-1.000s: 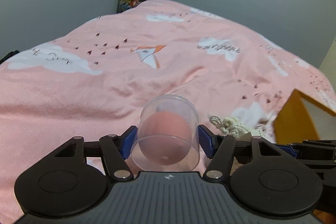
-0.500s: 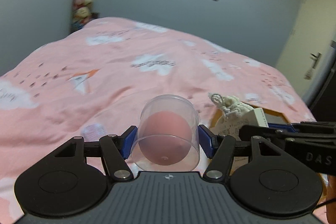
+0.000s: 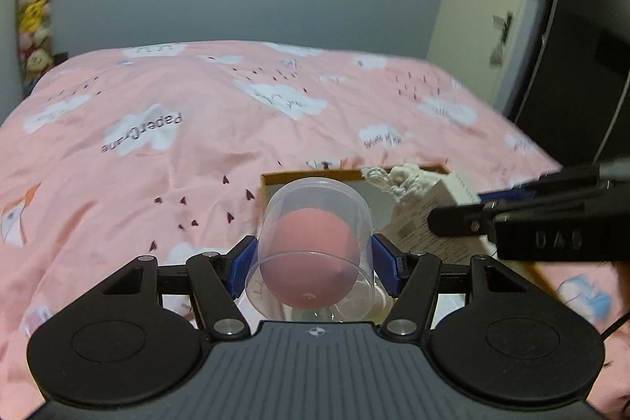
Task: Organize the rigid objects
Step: 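Carry both items into the orange box and open both grippers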
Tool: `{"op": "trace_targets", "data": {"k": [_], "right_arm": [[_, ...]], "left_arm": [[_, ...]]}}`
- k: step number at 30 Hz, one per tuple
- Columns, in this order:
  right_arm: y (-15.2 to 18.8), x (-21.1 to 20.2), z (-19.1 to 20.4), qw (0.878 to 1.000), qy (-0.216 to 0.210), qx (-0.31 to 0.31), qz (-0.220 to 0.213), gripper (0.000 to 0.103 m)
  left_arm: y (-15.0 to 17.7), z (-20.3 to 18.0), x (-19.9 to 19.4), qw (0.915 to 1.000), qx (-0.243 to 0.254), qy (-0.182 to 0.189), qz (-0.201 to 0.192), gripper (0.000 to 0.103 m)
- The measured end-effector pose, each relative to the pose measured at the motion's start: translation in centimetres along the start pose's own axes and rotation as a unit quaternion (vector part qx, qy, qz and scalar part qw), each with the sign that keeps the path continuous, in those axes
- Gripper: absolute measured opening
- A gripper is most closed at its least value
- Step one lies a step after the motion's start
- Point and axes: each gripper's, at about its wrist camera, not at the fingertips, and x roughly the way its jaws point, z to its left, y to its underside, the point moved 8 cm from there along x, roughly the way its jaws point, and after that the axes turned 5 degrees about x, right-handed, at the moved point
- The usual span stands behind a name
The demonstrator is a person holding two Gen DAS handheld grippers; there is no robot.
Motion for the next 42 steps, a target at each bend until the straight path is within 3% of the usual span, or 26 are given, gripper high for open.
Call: {"op": "trace_targets", "data": {"k": [9,19,23,26,28,35,42], "right_arm": [[0.7,4.8,-4.3,0.997,0.033,0.035,0.052,0.026],[1.3,8.5,-4.1,0.995,0.036,0.033,0.081,0.026],[1.8,9.1,-3.9,0.995,0.034,0.031,0.087,0.026],[1.7,9.2,-3.8,0.995,0.034,0.03,0.086,0.026],[1.8,9.2,-3.8,0.995,0.034,0.028,0.087,0.026],[1.8,9.2,-3.8,0.995,0.035,0.025,0.086,0.026],[1.5,8.7,-3.8,0.996,0.04,0.025,0.075,0.027]], "left_arm": [[0.3,-2.4,4.8,0.9933,0.104,0.008,0.05,0.072],[1.2,-2.7,7.8,0.98,0.167,-0.033,0.103,0.072],[1.5,-3.3,8.4,0.9686,0.21,-0.053,0.122,0.072],[1.8,-3.4,8.6,0.9651,0.222,-0.056,0.127,0.073],[1.7,-3.2,8.5,0.9658,0.22,-0.054,0.126,0.077],[1.4,-2.8,7.9,0.9748,0.193,-0.036,0.105,0.076],[0.7,-1.8,6.0,0.9905,0.117,-0.007,0.072,0.073]]}}
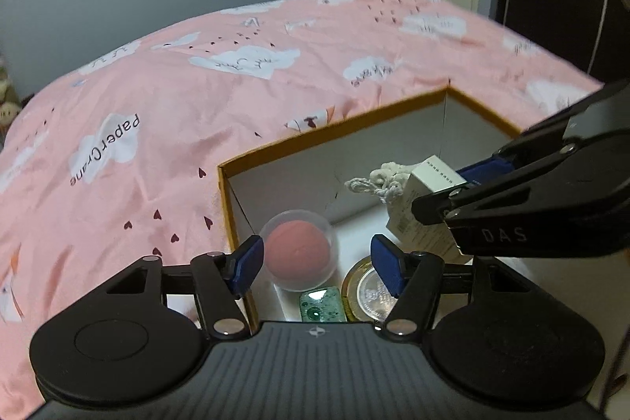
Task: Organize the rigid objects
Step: 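Carry both items into the orange box and open both grippers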
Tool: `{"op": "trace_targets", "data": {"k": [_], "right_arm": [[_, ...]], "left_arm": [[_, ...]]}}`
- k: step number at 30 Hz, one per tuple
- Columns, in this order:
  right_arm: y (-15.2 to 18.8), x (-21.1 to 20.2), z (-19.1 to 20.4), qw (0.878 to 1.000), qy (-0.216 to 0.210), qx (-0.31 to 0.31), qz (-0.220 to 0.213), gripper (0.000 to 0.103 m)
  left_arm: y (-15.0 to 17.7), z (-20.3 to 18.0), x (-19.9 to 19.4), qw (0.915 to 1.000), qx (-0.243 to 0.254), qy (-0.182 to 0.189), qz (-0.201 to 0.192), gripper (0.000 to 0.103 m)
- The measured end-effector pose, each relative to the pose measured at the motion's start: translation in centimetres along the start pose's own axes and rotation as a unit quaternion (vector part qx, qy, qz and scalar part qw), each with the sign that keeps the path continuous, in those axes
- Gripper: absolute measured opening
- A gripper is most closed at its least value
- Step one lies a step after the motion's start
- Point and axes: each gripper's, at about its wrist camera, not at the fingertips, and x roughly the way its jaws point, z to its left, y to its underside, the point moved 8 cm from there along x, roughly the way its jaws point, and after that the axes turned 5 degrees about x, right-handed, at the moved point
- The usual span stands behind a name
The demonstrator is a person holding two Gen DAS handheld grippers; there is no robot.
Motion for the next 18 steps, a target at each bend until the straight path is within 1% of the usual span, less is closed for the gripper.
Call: {"op": "trace_targets", "data": {"k": [2,4,6,10,11,14,16,18], "right_arm": [[-0.3,-0.2,0.1,1.0,-0.001,0.0,-0.004,0.026],[-0.7,-0.4,0.2,1.0,-0.003,0.003,-0.01,0.027],[-1.1,-0.4,0.4,1.0,-0.003,0.005,-0.013,0.027],[-1.2,-0.1,1.0,1.0,0.008,0.001,-0.017,0.027],[-1.2,0.1,1.2,1.0,0.01,-0.004,-0.016,0.027],[-1.0,0.5,2.1,0.999,0.026,-0.031,-0.011,0.027],[-0.9,0.7,2.6,0.997,0.049,-0.062,-0.017,0.027],[-1.0,0.9,3.1,0.992,0.078,-0.099,-0.026,0.027]], "left_arm": [[-0.2,0.3,-0.7,0.9998,-0.016,0.001,-0.014,0.073],[-0.5,0.7,-1.4,0.9993,-0.028,-0.005,-0.026,0.07],[-0.7,1.5,-2.1,0.9981,-0.047,-0.014,-0.038,0.07],[-0.7,4.2,-3.5,0.9909,-0.119,-0.029,-0.055,0.069],[-0.6,4.8,-3.6,0.9894,-0.131,-0.031,-0.055,0.069],[0.0,5.8,-3.3,0.9884,-0.144,-0.026,-0.041,0.065],[0.5,6.0,-3.0,0.9873,-0.155,-0.02,-0.031,0.061],[1.0,5.9,-2.7,0.986,-0.165,-0.009,-0.024,0.058]]}}
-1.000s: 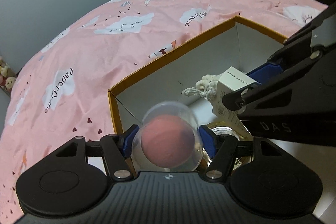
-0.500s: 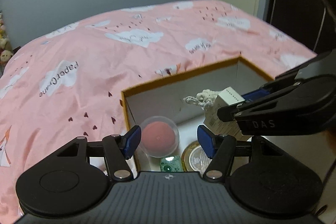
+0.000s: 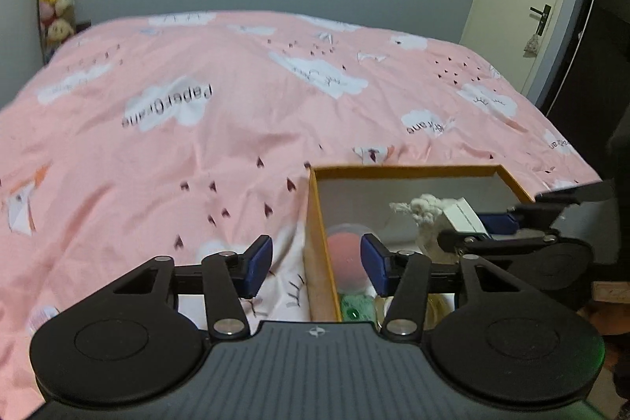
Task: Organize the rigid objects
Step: 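Carry both items into the orange box and open both grippers, then move both grippers back toward the yellow bottles on the bed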
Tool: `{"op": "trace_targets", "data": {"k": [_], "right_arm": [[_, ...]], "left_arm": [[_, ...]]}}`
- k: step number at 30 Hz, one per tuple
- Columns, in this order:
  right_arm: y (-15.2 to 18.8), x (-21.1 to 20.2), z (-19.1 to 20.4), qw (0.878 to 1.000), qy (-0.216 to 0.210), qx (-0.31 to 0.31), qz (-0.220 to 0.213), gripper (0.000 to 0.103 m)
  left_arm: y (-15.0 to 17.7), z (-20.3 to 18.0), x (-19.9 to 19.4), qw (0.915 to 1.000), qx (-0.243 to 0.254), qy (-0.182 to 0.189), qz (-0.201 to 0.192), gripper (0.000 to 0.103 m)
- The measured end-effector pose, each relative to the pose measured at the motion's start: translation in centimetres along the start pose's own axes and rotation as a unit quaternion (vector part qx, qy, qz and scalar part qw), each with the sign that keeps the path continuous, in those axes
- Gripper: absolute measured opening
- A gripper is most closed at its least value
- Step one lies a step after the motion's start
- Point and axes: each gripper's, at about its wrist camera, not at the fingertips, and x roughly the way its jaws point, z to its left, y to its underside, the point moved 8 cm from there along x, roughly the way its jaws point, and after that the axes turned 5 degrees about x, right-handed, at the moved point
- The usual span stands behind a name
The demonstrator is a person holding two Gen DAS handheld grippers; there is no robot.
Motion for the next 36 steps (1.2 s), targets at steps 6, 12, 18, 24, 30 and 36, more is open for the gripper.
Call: {"op": "trace_targets", "data": {"k": [6,12,18,24,30,36], "right_arm": [[1.3,2.3,1.1,0.997,0.016,-0.056,0.049,0.027],[1.7,2.3,2.1,0.996,0.018,-0.076,0.047,0.028],[1.3,1.0,2.8,0.997,-0.007,-0.061,0.036,0.028],[2.2,2.0,3.3,0.996,-0.032,-0.051,0.07,0.007],[3.7,3.7,2.4,0.993,-0.048,-0.005,0.107,0.007],[2.8,1.4,2.8,0.996,-0.05,-0.017,0.07,0.009]], "left_arm": [[1.3,-0.3,0.7,0.9998,-0.002,0.011,0.018,0.05],[1.7,0.3,0.8,0.9996,-0.017,0.011,0.021,0.048],[1.8,0.3,0.7,0.9993,-0.027,0.014,0.022,0.047],[1.8,0.2,0.7,0.9993,-0.025,0.014,0.023,0.045],[2.1,0.3,0.7,0.9993,-0.025,0.011,0.027,0.045],[2.2,0.1,0.4,0.9994,-0.026,0.01,0.022,0.045]]}}
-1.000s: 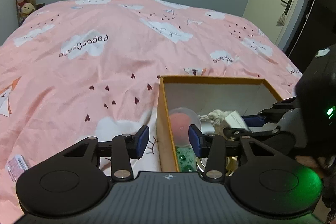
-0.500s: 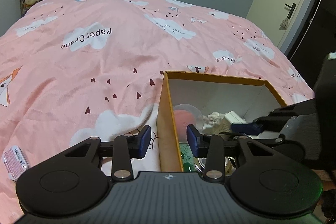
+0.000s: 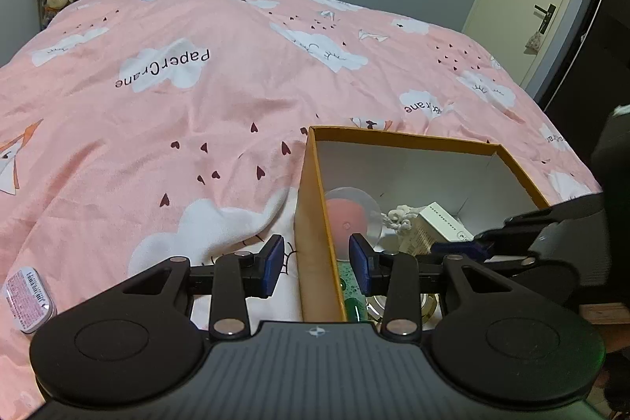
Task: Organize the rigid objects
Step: 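Move both grippers back toward the yellow bottles on the bed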
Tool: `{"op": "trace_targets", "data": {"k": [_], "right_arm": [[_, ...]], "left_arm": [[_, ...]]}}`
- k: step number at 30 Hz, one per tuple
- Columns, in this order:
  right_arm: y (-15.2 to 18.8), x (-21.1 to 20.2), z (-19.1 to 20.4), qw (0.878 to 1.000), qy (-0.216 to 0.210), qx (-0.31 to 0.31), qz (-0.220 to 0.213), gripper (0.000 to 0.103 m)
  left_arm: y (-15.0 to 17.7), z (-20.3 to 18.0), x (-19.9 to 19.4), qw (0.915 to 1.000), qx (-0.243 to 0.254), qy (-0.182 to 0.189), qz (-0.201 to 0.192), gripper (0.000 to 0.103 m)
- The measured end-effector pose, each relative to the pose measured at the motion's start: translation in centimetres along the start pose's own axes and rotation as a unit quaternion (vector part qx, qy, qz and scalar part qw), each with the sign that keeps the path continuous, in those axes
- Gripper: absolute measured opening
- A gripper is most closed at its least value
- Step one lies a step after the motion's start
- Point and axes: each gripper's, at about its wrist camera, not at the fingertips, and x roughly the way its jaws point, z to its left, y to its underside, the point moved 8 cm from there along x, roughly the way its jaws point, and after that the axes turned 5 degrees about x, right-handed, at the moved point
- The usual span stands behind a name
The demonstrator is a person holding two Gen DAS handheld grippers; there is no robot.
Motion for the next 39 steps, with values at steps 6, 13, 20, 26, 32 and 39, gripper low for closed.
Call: {"op": "trace_targets", "data": {"k": [6,13,20,26,32,39], "right_arm": [[-0.8,-4.0,0.9,0.998,0.002,-0.015,-0.062,0.022],[-0.8,-8.3,3.2,0.992,-0.018,-0.028,-0.121,0.033],[-0.2,-10.8,6.2,0.987,-0.062,-0.041,-0.143,0.037],[0.6,-12.0,9.2,0.982,-0.091,-0.065,-0.149,0.038],[1.2,-12.5,12.3,0.975,-0.118,-0.111,-0.152,0.038],[1.6,-11.8,15.4,0.967,-0.146,-0.165,-0.128,0.04]], "left_arm": [[-0.1,0.2,-1.9,0.9996,-0.017,0.004,-0.023,0.045],[0.2,1.3,-5.4,0.9979,-0.035,-0.009,-0.055,0.045],[1.5,2.9,-8.7,0.9966,-0.046,-0.028,-0.063,0.045],[3.3,4.5,-10.8,0.9956,-0.061,-0.034,-0.062,0.045],[5.1,6.8,-11.9,0.9955,-0.081,-0.032,-0.039,0.045],[7.8,9.6,-12.3,0.9944,-0.104,-0.019,-0.002,0.045]]}}
